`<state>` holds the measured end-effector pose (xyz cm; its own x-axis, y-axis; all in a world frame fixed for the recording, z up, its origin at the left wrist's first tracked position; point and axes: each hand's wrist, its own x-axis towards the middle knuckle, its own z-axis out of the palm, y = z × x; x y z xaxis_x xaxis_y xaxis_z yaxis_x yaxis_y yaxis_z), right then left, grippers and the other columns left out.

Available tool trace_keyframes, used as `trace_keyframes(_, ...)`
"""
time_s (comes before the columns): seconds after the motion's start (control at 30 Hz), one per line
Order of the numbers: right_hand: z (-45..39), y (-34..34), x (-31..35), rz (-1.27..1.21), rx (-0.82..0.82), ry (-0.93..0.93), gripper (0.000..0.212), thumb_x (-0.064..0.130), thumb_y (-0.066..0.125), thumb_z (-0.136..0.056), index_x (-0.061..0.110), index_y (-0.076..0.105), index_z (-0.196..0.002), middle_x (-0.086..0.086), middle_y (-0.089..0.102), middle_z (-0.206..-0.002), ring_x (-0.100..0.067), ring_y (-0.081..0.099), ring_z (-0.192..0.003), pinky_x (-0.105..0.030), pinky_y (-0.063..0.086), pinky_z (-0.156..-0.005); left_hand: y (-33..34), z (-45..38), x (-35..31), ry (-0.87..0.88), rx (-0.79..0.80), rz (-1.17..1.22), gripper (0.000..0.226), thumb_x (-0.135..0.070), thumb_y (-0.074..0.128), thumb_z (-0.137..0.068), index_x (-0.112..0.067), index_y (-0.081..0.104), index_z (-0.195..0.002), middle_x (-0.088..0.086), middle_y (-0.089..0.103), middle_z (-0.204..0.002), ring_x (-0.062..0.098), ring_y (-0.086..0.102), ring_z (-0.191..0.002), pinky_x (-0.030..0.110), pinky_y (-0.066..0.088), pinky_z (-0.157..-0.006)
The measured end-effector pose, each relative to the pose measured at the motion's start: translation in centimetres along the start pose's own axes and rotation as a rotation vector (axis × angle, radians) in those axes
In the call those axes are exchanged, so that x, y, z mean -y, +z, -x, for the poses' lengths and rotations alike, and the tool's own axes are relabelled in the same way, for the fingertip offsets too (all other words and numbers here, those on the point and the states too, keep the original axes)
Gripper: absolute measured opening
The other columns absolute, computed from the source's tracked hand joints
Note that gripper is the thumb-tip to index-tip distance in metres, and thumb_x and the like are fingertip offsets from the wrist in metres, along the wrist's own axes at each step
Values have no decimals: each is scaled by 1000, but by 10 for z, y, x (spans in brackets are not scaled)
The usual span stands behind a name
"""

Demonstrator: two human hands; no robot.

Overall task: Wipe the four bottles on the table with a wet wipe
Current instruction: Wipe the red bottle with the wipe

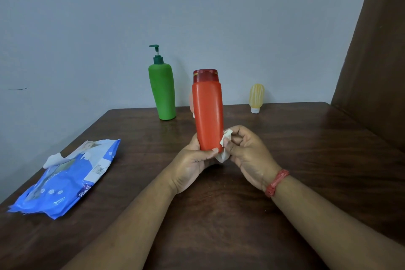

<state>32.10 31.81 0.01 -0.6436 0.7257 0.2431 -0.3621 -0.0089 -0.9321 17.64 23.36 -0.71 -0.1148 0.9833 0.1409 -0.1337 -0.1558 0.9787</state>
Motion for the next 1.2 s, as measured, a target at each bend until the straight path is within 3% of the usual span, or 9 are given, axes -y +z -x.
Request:
trace_keyframes(0.17,1,-1,0,31,-45,62,19,4,59,-96,-9,54,-109,-21,71,-105,-33,70,-99,-44,58,-89,-2,1,0,-7,17,-89,66,-21,62,-90,-25,33,-150,4,59,-141,21,57,-130,41,44,-112)
trace_keyframes(0.37,6,10,1,-338,-31,275,26,0,52,-100,-8,52,-124,-25,65,-125,-32,68,-110,-37,60,-86,-1,1,-2,4,-5,-177,57,-28,62,-89,-31,41,-141,1,59,-140,15,55,-131,33,42,-113)
trace_keyframes(0.47,6,11,2,-416,-54,309,24,-2,51,-99,-6,54,-123,-24,66,-124,-32,68,-111,-38,60,-87,0,0,-2,14,-2,-202,52,-29,61,-89,-36,43,-137,-1,59,-139,12,54,-131,31,42,-112)
trace_keyframes(0.7,2,10,5,-323,-132,352,19,-2,57,-96,-8,59,-114,-23,69,-116,-29,71,-103,-34,62,-77,1,-1,-1,12,-30,-190,57,-29,61,-89,-34,39,-141,-3,60,-138,9,57,-128,28,45,-108)
trace_keyframes(0.87,-2,1,13,112,-178,196,9,2,68,-90,3,62,-97,-17,74,-100,-30,73,-95,-38,60,-80,-4,-5,2,5,-90,-223,61,-22,64,-94,-27,37,-148,-5,61,-139,13,54,-132,35,41,-113)
trace_keyframes(0.97,-5,-6,21,285,-259,35,7,7,69,-91,10,64,-94,-7,76,-94,-22,74,-90,-31,56,-73,-13,-8,1,7,-187,-381,46,-14,67,-95,-38,49,-131,-7,63,-131,12,56,-127,36,41,-110)
trace_keyframes(1.07,-7,-12,27,357,-299,-83,8,14,68,-93,16,67,-100,1,76,-99,-14,72,-96,-34,57,-84,-17,-9,-2,34,-240,-634,35,-15,68,-95,-43,51,-110,-3,60,-125,14,57,-118,39,46,-105)
trace_keyframes(1.2,-8,-12,32,424,-355,-308,10,20,62,-97,24,69,-103,4,68,-110,-11,66,-104,-34,55,-93,-14,-11,-4,48,-226,-746,35,-15,68,-94,-38,51,-114,-3,58,-124,12,56,-115,37,45,-103)
